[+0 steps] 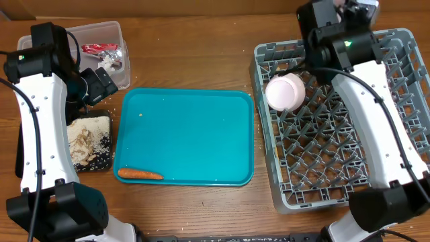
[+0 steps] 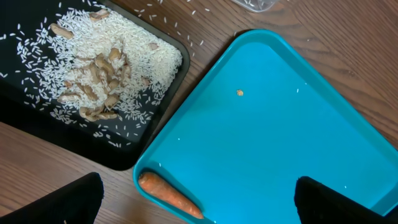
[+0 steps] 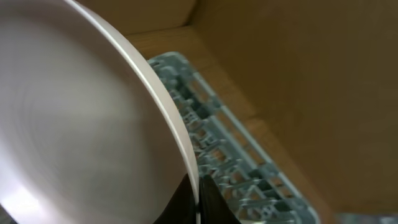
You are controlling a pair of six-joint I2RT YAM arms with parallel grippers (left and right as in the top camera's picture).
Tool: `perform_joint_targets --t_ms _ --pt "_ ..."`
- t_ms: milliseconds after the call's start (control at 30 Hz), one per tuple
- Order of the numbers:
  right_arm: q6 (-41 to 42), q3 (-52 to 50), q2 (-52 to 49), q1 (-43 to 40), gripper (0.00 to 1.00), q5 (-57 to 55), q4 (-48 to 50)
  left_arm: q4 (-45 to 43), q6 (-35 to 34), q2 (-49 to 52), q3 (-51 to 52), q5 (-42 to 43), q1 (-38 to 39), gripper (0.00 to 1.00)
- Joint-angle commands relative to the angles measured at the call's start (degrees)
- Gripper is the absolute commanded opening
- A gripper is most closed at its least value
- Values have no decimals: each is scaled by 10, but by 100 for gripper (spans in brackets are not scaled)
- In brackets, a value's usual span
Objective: Sort waste into correct bins and load items into the dishwasher
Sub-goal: 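Carry the plate into the dish rack and stand it upright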
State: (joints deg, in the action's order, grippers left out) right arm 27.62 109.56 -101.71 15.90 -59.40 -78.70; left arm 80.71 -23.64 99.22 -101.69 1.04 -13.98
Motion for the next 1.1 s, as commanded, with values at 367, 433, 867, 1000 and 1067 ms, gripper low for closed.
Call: perform_joint_targets --t_ms 367,433,867,1000,1067 --pt "115 -231 -10 -9 4 -53 54 -1 9 -2 -8 0 1 100" --pt "116 -243 -10 -5 4 -21 59 0 9 -2 -8 0 1 100" --pt "116 -244 -9 101 77 162 83 1 7 -2 -8 1 1 100" --pt "117 -243 3 104 85 182 84 3 7 -2 -8 1 1 100" --pt "116 -238 20 100 87 211 85 5 7 -2 -8 1 1 100"
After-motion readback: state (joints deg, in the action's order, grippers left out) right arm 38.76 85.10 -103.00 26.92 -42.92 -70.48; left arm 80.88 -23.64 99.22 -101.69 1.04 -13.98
